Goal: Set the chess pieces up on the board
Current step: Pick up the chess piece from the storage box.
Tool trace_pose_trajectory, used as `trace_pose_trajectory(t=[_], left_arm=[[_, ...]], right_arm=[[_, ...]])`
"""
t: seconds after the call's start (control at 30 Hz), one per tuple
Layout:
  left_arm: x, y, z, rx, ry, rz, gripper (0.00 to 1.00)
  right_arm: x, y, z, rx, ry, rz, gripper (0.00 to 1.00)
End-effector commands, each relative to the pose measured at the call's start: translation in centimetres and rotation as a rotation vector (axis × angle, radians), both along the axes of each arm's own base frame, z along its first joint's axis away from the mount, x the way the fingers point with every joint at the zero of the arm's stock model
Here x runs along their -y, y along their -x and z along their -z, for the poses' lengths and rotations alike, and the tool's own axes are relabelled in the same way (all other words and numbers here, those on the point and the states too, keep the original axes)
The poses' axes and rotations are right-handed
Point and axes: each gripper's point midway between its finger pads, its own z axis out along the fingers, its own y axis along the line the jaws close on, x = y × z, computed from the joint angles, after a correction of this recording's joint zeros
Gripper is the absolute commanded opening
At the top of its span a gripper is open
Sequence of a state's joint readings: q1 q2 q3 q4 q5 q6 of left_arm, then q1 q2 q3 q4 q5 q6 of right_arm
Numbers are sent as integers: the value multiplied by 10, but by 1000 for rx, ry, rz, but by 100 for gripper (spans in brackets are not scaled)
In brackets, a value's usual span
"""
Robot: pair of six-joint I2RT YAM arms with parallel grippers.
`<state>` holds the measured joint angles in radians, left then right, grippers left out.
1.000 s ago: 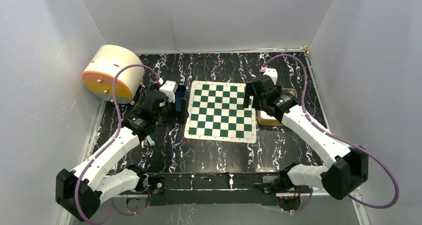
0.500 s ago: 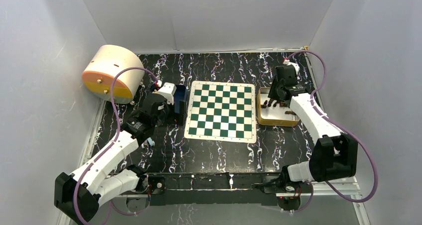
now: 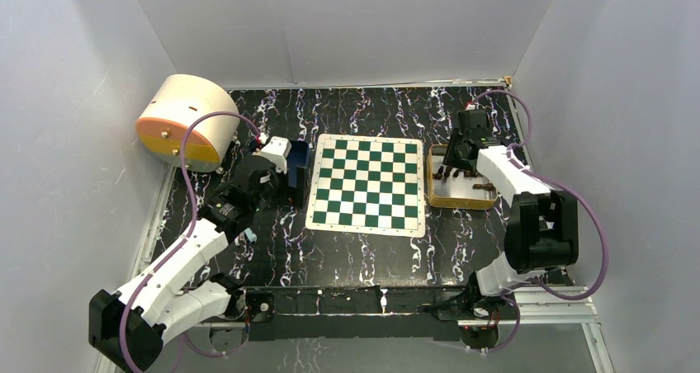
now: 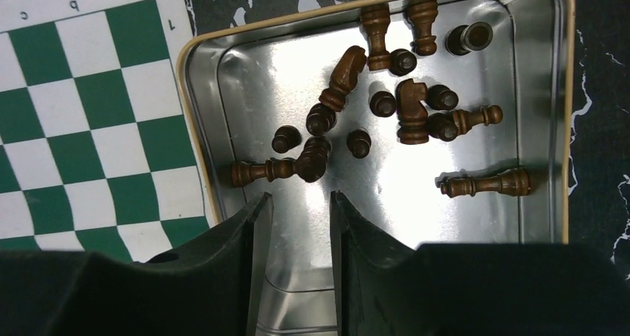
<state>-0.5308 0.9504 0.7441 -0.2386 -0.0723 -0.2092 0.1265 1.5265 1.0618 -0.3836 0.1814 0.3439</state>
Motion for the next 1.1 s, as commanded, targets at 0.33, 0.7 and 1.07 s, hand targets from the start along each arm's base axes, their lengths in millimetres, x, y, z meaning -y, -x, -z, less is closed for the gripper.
trace_pose_trajectory(t=[0.33,0.7,1.07], left_arm=[[-7,-4,-7,43,-5,-23,94],[-7,-4,-6,41,-13,-24,94],[-6,-5,-4,35,-13,-20,94]], right_arm=[[4,-28,14,-9,51,-15,41],[8,-24,14,-33,78,-10,26],[6,-19,-13,-16,119,9,21]])
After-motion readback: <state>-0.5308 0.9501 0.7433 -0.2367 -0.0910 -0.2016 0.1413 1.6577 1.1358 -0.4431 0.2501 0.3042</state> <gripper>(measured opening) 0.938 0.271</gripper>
